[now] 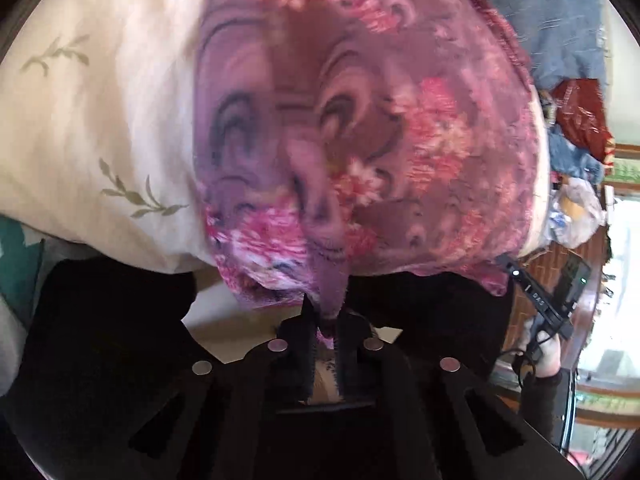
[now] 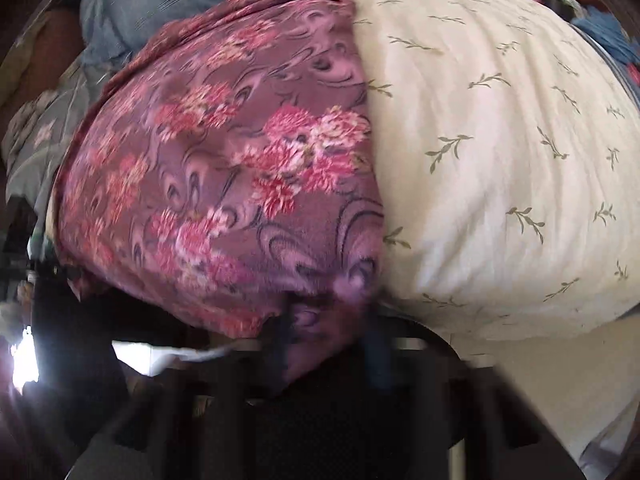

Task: Fold small clothes

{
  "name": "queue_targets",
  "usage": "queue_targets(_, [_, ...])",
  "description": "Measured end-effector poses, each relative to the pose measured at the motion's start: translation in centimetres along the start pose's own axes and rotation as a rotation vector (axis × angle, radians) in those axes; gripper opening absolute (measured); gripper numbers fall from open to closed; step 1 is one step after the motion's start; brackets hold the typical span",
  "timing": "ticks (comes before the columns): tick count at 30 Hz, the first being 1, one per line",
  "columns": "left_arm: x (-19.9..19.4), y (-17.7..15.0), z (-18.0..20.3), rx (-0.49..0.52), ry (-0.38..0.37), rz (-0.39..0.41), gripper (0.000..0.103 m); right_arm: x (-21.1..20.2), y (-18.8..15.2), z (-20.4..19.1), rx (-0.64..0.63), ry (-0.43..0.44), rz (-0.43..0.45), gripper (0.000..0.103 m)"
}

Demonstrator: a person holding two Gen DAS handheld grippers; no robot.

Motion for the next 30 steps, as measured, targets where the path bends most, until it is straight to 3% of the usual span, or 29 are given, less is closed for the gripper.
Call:
queue_targets(6, [-4.3, -0.4, 3.3, 0.109, -0.146, 0.105, 0.004, -3.0, -0.4, -2.1, 0.063, 0.249, 0.068, 0.005])
queue_targets(11, [-8.4, 0.4, 5.0, 0.131, -0.274, 0.201, 0.004, -6.4, 1.6, -3.7, 0.203, 0.508, 0.221, 0.005])
queue_targets(15, [-11.4, 2.1, 5.3, 0.134, -0.333, 0.279, 0.004, -8.7, 4.8, -4.5, 0.295, 0.649, 0.343, 0.005])
queue_targets(23, [-16.3, 9.5, 4.8, 0.07, -0.416, 0.432, 0.004, -10.1, 13.0, -1.8, 0.415, 0.72, 0.529, 0.005])
queue_targets(30, [-16.7, 19.0, 3.5, -0.052, -0.465, 0.503, 0.004, -6.5, 19.8, 0.9, 0.551, 0.767, 0.552, 0.005])
Point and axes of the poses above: each gripper's, at about its wrist camera, not at the fingertips, and x roughly the way its jaws point, z to its right, y to its top, the point moved 8 cm from there along x, roughly the way its jaws point, and after that the axes turned 1 degree about -z, right-handed, at the moved point
